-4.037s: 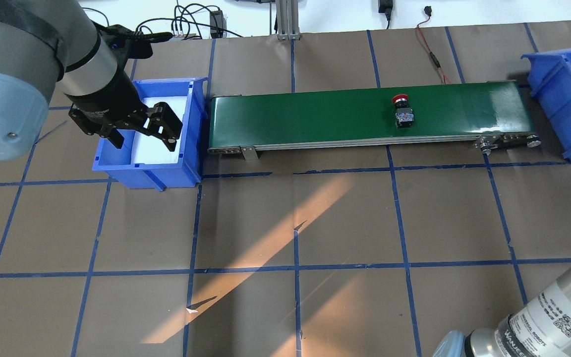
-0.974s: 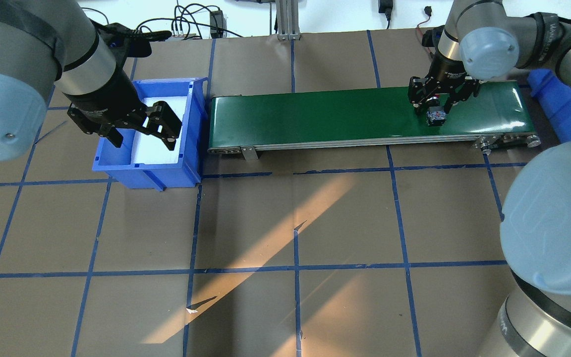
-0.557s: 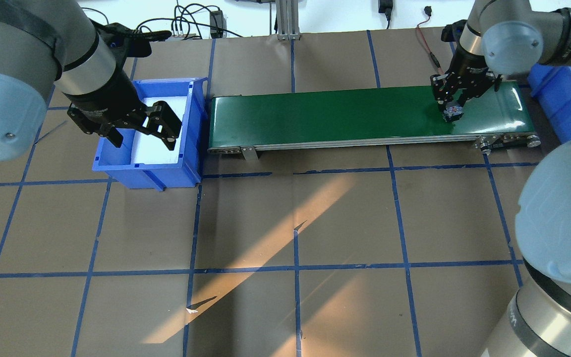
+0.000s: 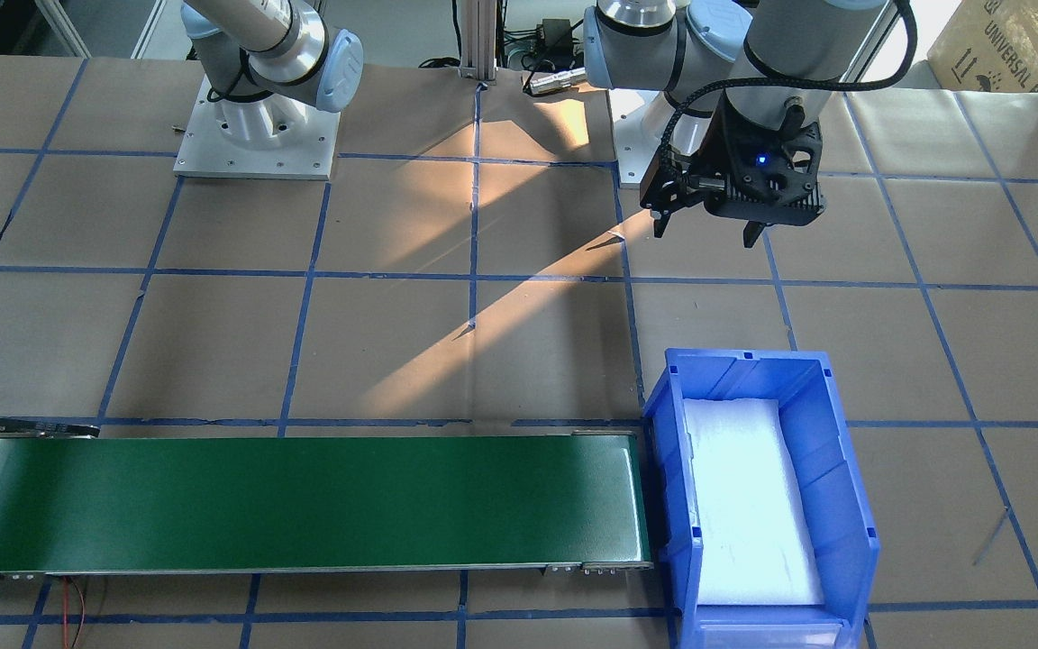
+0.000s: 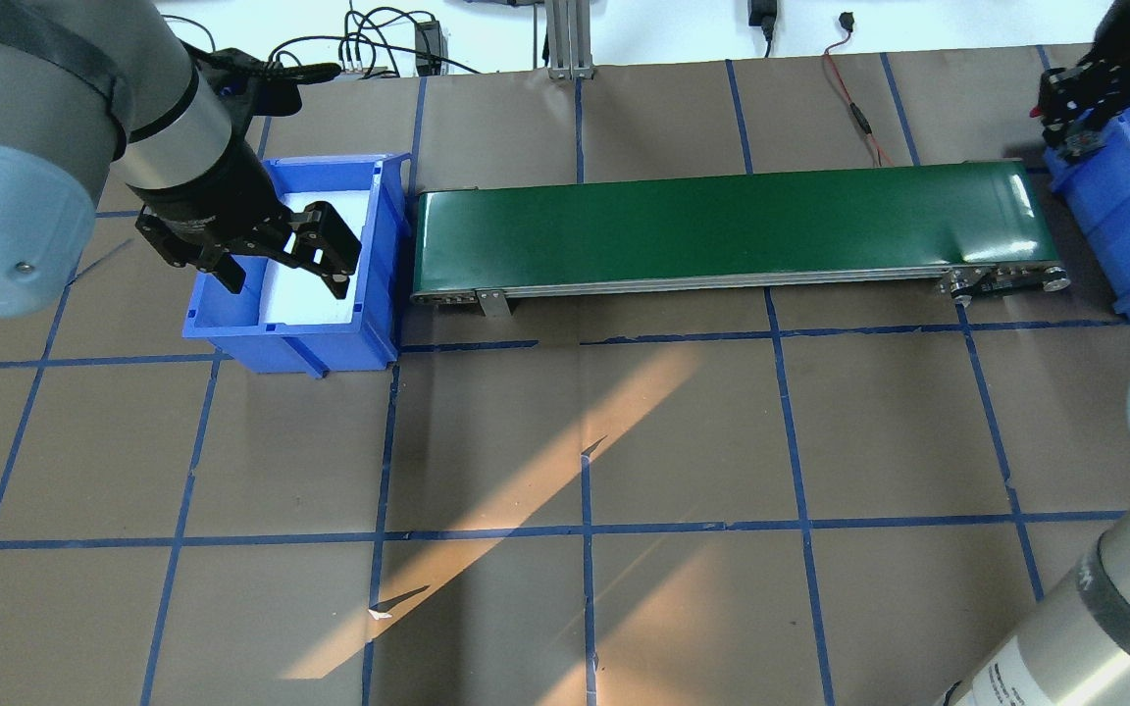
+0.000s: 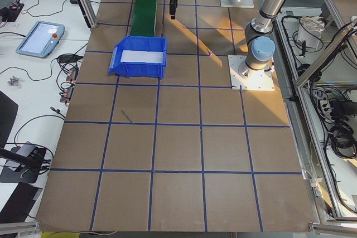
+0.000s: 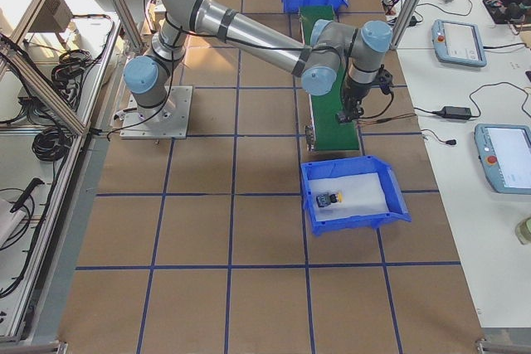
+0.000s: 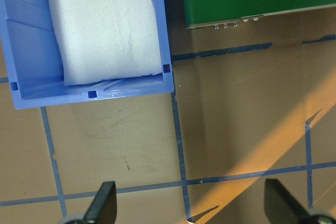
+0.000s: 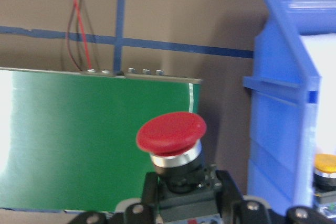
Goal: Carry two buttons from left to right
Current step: 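Carry the red button into the far blue bin and release it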
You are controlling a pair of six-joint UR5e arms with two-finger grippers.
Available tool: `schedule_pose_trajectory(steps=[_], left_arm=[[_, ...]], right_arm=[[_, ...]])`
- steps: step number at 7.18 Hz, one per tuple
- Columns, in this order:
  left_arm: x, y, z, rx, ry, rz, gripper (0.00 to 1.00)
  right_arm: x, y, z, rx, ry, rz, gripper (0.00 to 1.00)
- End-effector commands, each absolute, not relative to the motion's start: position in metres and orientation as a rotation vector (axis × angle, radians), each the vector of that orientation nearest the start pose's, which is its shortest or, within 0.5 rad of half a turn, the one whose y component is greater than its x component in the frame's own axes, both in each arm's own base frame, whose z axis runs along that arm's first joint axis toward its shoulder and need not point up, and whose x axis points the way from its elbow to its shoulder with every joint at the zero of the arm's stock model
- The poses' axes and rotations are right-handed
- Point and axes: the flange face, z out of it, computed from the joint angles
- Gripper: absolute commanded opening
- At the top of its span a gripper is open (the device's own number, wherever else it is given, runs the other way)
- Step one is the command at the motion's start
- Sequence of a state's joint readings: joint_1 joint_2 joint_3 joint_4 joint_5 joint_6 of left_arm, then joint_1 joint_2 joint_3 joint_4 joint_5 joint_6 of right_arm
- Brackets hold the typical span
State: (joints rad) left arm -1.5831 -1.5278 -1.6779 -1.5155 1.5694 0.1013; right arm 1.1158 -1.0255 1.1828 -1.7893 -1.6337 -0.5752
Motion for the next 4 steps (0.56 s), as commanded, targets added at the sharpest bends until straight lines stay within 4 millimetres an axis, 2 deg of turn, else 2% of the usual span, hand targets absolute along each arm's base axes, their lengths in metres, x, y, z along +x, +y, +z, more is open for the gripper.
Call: schedule_pose_trajectory(steps=[1, 2, 3, 4], left_arm=[[-0.139, -0.470, 0.461, 0.178, 3.138, 0.014, 1.00], [-0.139, -0.470, 0.461, 0.181, 3.138, 0.014, 1.00], [-0.139, -0.470, 0.461, 0.178, 3.138, 0.017, 1.00], [-0.139, -0.471, 0.460, 0.178, 3.139, 0.019, 1.00]], right_arm=[[-0.296, -0.704, 0.385, -0.250, 3.241, -0.116, 0.19], [-0.355, -0.703, 0.375, -0.159, 3.247, -0.132, 0.19], [-0.375, -0.716, 0.348, -0.136, 3.209, -0.146, 0.19], [-0.382, -0.722, 0.318, -0.120, 3.187, -0.104, 0.18]])
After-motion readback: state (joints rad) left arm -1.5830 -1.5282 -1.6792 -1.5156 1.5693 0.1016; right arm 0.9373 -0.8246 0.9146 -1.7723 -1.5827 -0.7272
